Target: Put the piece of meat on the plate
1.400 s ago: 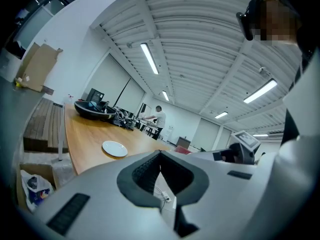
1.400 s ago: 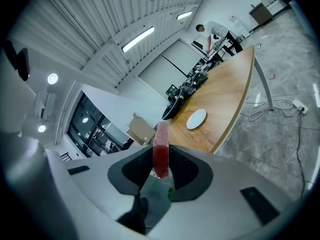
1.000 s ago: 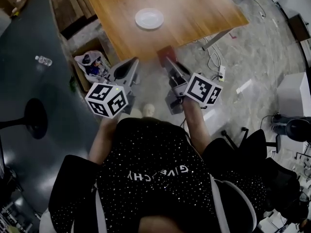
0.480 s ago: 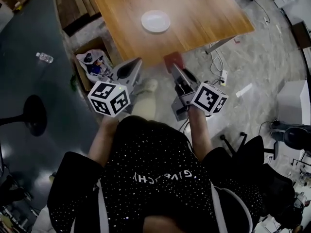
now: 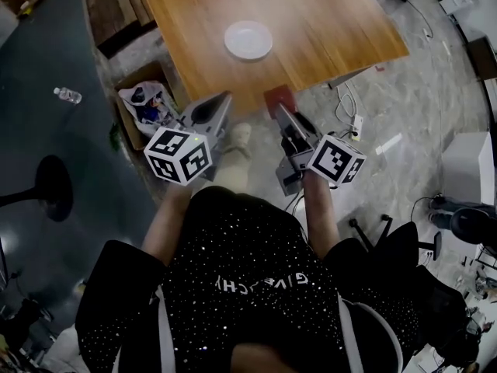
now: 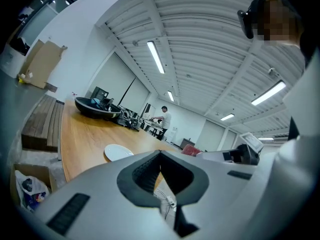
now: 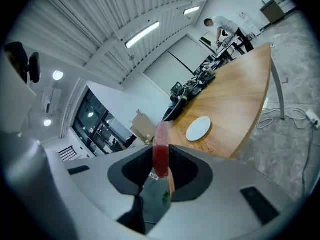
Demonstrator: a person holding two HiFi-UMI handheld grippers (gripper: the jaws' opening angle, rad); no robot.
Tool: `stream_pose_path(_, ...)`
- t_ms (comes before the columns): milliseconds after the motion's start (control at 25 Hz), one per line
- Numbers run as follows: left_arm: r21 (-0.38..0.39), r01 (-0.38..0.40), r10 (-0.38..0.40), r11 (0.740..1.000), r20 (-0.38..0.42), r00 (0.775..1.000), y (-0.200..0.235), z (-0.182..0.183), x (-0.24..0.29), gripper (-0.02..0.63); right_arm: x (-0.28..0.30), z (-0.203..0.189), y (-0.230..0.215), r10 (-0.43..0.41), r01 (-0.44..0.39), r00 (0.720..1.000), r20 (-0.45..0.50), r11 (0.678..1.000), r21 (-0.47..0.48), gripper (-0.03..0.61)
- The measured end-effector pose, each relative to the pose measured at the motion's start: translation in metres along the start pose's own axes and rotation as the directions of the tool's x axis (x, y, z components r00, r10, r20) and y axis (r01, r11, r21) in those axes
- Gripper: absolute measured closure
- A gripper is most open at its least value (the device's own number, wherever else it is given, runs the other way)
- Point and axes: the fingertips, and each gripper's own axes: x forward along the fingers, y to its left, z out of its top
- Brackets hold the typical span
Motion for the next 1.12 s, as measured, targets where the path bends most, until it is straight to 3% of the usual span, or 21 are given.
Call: stream_pose_path(1120,-0.094,-0.087,0.082,0.992,-0.051,0.995,0.116,0.051,0.160,0.604,0.147,0.125,-0.084,0.002,0.004,0.991,-0.133,0.999,0.043,0.477)
